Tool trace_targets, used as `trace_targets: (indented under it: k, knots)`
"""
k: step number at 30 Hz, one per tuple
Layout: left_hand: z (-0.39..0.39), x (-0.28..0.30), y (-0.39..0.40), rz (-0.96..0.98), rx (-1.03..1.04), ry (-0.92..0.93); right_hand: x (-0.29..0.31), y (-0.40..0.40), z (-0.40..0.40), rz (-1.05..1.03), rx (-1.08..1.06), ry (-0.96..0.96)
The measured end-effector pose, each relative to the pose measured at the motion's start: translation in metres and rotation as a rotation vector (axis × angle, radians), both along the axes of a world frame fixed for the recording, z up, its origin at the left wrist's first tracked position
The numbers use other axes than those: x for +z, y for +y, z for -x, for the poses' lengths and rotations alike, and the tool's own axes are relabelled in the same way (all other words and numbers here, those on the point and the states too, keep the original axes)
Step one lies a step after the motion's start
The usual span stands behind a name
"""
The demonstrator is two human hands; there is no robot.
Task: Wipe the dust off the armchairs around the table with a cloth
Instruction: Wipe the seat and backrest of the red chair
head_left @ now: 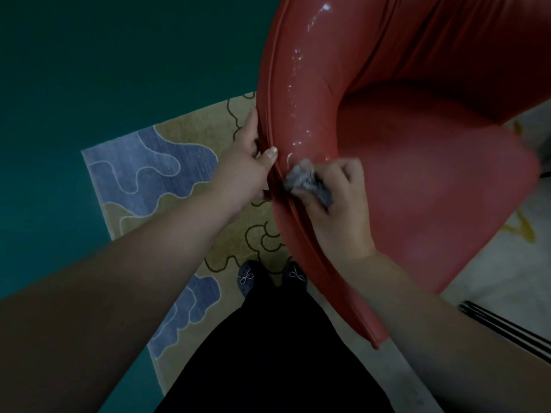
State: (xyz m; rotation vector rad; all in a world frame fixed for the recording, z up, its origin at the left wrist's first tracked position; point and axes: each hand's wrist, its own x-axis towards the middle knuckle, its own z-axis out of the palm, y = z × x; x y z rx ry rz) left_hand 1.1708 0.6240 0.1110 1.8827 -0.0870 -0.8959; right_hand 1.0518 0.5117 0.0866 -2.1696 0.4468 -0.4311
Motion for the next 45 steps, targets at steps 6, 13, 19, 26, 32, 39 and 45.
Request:
trace_targets:
  k: [6, 13, 19, 26, 32, 39, 45]
  knots:
    - [-0.001, 0.001, 0.001, 0.028, 0.052, 0.068, 0.000, -0.001, -0.019, 0.005, 0.037, 0.006]
    - [0.001, 0.005, 0.000, 0.057, 0.065, 0.118, -0.002, -0.010, -0.027, 0.048, 0.052, -0.047]
    - [0.001, 0.004, -0.008, 0.061, 0.134, 0.041, -0.005, -0.016, -0.024, -0.021, 0.031, -0.006]
    - [-0.002, -0.008, -0.040, 0.037, 0.310, -0.219, -0.009, -0.027, -0.038, -0.051, 0.005, -0.032]
    - [0.005, -0.029, -0.048, 0.024, 0.419, -0.375, -0.019, -0.029, -0.019, -0.119, -0.031, 0.012]
    - [0.008, -0.027, -0.047, 0.099, 0.445, -0.362, -0.020, -0.039, -0.041, -0.170, -0.082, -0.046]
    - [0.008, -0.030, -0.046, 0.117, 0.455, -0.373, -0.022, -0.034, -0.028, -0.123, 0.021, -0.056]
